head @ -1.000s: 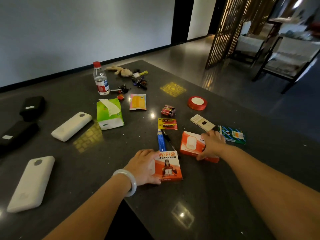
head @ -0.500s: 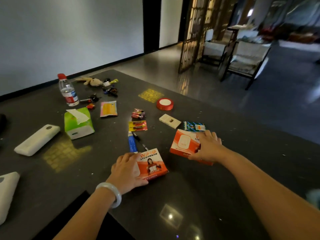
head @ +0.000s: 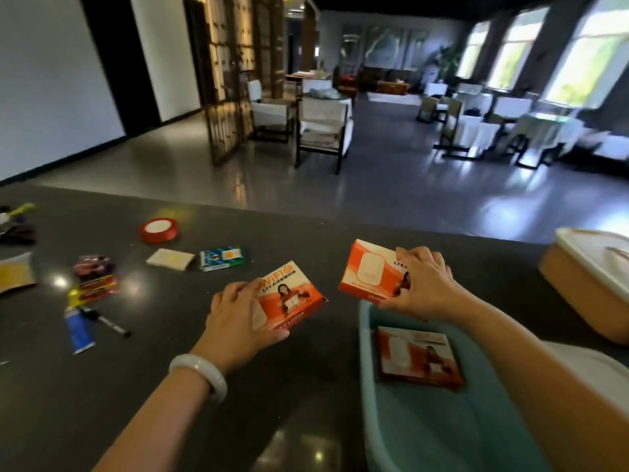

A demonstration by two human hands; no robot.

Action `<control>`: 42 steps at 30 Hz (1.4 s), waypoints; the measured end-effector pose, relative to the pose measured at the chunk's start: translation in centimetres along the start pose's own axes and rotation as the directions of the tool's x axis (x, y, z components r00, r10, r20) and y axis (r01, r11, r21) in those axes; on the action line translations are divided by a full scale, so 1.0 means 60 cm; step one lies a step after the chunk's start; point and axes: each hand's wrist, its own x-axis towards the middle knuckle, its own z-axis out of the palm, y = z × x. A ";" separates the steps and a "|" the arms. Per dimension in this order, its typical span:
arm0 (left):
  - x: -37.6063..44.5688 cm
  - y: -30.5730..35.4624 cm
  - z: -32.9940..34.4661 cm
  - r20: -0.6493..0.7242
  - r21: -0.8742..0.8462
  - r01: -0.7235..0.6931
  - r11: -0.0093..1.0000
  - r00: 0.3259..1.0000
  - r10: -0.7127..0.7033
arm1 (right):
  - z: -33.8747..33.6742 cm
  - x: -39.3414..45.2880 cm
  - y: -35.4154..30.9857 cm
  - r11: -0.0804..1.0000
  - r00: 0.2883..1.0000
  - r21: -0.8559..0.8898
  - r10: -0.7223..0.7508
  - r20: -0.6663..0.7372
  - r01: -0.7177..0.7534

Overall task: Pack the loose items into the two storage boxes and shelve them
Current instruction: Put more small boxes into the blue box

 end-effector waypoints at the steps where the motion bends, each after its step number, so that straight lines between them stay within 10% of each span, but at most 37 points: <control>1: 0.003 0.025 0.012 -0.003 -0.011 -0.029 1.000 1.000 0.029 | -0.005 -0.016 0.026 0.999 0.999 0.000 0.032 0.000 -0.032; 13: -0.004 0.216 0.138 -0.076 0.116 -0.145 0.983 0.985 0.155 | 0.024 -0.126 0.148 0.998 0.993 -0.058 0.022 0.116 -0.015; 42: -0.016 0.215 0.170 -0.066 0.257 -0.065 0.964 0.994 0.084 | 0.138 -0.066 0.152 0.999 0.946 0.033 0.011 0.323 -0.023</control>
